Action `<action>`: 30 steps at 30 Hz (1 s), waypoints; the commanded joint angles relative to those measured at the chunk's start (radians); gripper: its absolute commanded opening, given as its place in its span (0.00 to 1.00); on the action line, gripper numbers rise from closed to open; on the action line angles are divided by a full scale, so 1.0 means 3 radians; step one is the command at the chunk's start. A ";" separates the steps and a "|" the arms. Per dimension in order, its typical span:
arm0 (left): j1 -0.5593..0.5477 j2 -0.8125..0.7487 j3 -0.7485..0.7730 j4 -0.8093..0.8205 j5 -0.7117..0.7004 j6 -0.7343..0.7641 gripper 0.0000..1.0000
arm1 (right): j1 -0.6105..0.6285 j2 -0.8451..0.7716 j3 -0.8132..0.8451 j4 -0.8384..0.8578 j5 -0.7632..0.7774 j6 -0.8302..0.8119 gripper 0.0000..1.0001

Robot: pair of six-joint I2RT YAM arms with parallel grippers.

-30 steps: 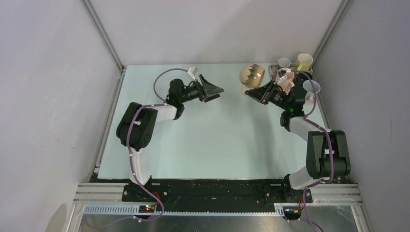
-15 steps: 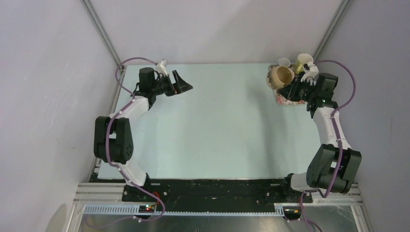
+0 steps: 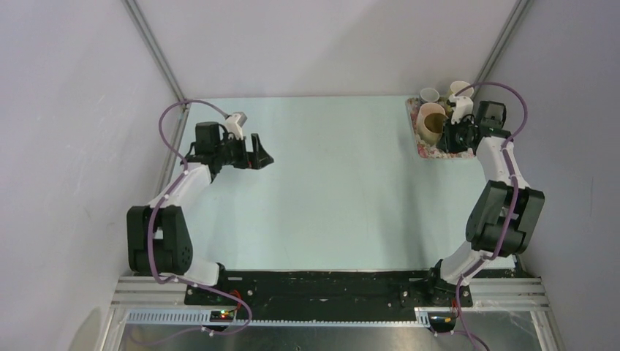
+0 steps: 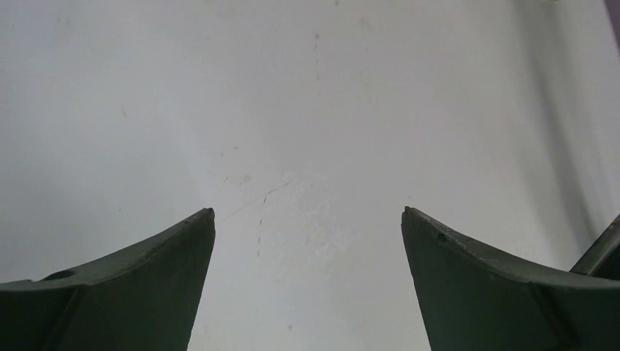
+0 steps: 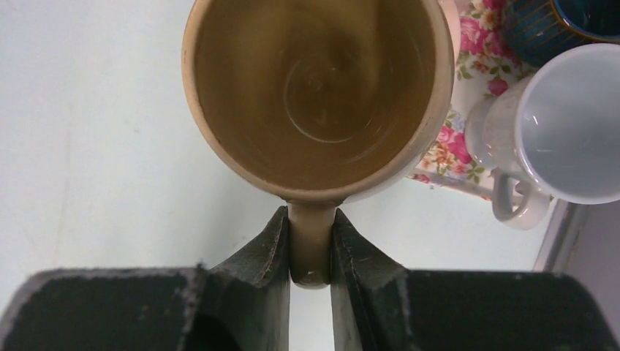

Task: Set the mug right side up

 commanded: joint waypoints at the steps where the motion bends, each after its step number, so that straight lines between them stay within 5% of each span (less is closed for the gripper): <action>1: 0.0092 -0.0275 -0.0141 -0.0092 -0.0071 0.0451 1.00 | -0.0011 0.0146 0.0378 0.0369 0.0156 -0.0213 0.00; 15: 0.0176 -0.0532 -0.0299 -0.0293 -0.0195 0.0818 1.00 | 0.0043 0.0836 0.0875 0.0305 0.0379 -0.0497 0.00; 30: 0.0176 -0.0562 -0.0317 -0.0287 -0.0145 0.0804 1.00 | 0.0071 0.1019 0.0777 0.0186 0.0442 -0.0789 0.00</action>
